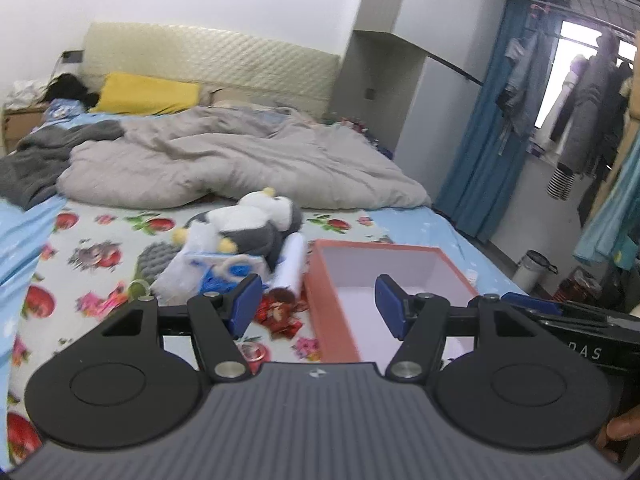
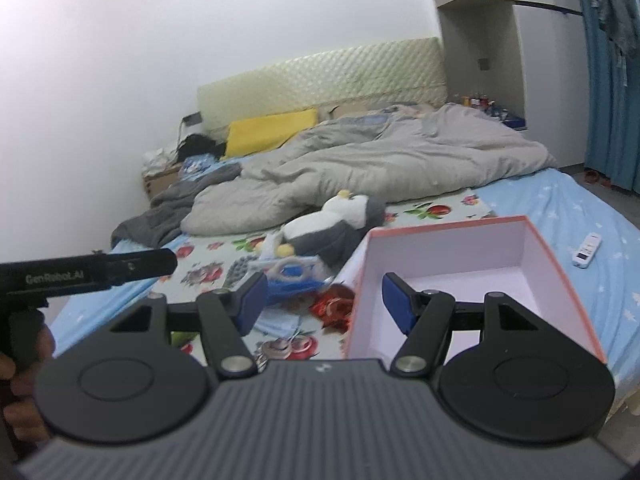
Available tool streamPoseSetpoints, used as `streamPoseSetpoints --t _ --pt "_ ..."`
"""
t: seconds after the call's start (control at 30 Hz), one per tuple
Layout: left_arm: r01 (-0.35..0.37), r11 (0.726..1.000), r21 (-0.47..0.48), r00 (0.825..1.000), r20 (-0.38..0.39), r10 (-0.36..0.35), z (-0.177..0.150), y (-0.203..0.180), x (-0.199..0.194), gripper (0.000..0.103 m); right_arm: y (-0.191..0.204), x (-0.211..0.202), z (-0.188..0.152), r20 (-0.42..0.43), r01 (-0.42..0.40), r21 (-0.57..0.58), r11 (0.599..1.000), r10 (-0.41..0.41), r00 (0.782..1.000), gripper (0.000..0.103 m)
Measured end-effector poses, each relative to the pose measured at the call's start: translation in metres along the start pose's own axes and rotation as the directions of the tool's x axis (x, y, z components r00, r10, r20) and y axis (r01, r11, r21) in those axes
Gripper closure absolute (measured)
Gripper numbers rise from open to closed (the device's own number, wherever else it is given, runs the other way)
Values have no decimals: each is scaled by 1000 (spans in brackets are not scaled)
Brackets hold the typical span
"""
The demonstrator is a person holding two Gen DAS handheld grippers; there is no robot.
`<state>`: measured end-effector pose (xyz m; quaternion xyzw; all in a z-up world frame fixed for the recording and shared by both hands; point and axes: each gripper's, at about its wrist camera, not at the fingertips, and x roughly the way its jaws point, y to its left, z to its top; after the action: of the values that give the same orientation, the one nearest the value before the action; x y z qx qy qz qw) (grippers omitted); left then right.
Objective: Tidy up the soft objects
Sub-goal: 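Withdraw the right tool from the box back toward the toy pile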
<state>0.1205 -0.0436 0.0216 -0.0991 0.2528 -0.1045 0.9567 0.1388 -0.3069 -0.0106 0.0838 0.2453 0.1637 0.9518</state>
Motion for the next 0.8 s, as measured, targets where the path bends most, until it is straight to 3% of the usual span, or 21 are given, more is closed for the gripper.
streamPoseSetpoints --t 0.37,0.8 --pt "-105 992 -67 994 1 105 -20 58 -9 35 50 29 -26 -58 -74 -57 996 71 996 37" --pt "-215 971 -106 976 -66 209 -52 101 -13 35 84 67 -54 -166 -129 -26 991 123 978 37"
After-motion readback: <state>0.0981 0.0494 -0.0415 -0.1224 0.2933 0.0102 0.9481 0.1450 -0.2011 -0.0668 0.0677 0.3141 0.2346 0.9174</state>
